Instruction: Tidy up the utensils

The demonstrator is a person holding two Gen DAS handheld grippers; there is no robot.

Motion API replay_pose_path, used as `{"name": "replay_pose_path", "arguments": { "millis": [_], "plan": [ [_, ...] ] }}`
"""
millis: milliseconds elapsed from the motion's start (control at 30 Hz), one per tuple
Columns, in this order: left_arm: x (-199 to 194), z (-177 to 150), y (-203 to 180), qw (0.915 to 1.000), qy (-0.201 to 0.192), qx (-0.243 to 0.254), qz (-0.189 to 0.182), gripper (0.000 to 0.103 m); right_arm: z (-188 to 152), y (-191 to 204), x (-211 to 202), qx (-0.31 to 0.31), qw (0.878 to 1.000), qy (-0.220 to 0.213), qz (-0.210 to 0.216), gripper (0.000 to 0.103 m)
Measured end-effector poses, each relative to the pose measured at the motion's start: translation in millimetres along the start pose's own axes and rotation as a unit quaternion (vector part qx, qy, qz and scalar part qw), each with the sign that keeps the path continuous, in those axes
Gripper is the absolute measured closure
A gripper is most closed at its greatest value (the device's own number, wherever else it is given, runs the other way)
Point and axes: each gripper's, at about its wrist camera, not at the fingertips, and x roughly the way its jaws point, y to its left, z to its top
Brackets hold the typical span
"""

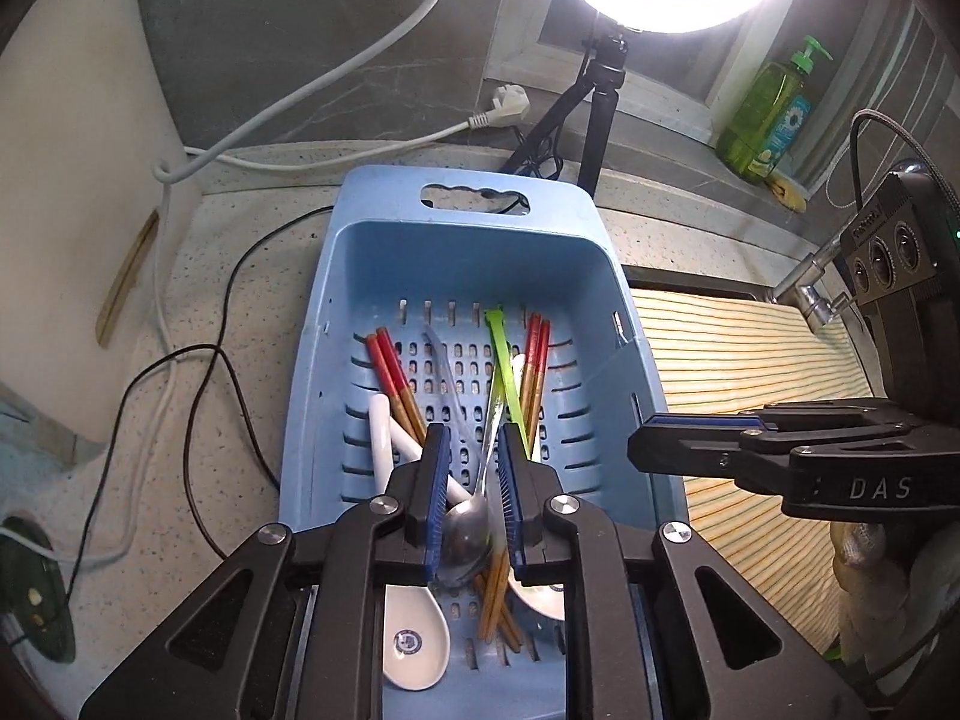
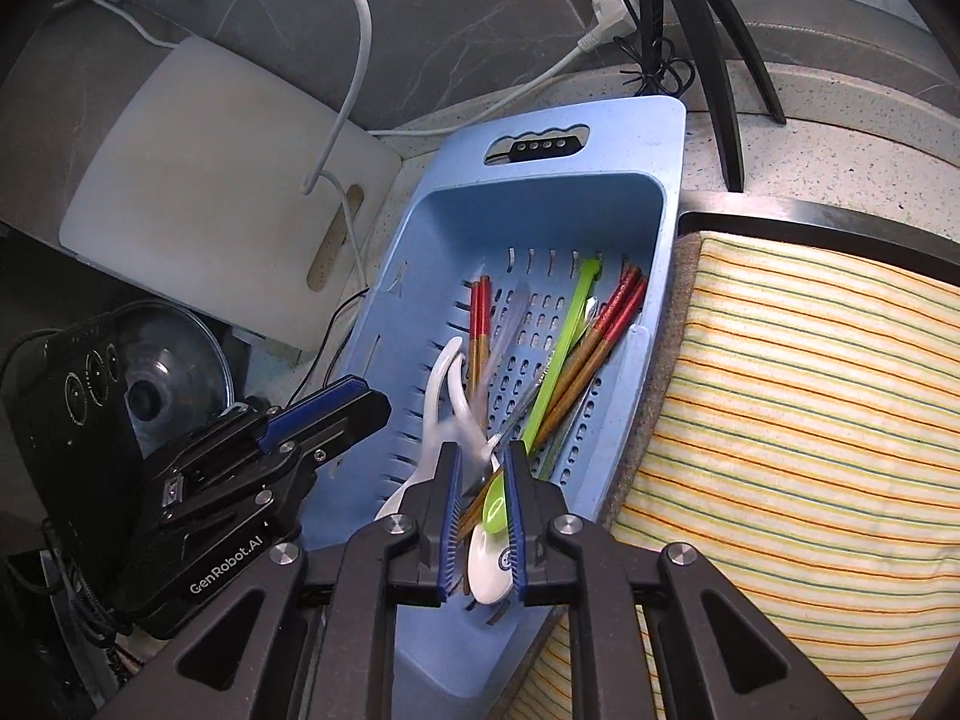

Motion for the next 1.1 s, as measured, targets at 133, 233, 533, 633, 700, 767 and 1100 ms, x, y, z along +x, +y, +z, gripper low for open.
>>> {"name": "replay_pose_path", "arguments": {
  "millis": [133,233,533,633,700,767,1100],
  "plan": [
    [-2,0,1,1.0000,-0.002,-0.006,0.000,0.088,0,-1,-3,0.000,1.000,-0.001,0.000,0.088],
    [-5,-1,-1,1.0000,-0.004,-0.005,0.005,0.088,0,1,-5,-0.007,1.000,-0.004,-0.002,0.086],
    [-19,-5,-12,0.9994,-0.015,-0.007,0.030,0.065,-6,8,-20,-0.037,0.999,-0.018,-0.015,0.075],
    [-24,-8,-15,0.9988,-0.021,-0.014,0.042,0.051,-10,10,-26,-0.055,0.998,-0.026,-0.027,0.073],
    [-27,-11,-17,0.9983,-0.023,-0.020,0.050,0.050,-13,11,-32,-0.075,0.996,-0.035,-0.037,0.069],
    [-31,-14,-20,0.9977,-0.026,-0.025,0.058,0.050,-16,11,-37,-0.088,0.994,-0.045,-0.043,0.067],
    [-66,-32,-58,0.9922,-0.059,-0.048,0.099,0.043,-34,0,-68,-0.138,0.986,-0.090,-0.034,0.053]
  ]
}}
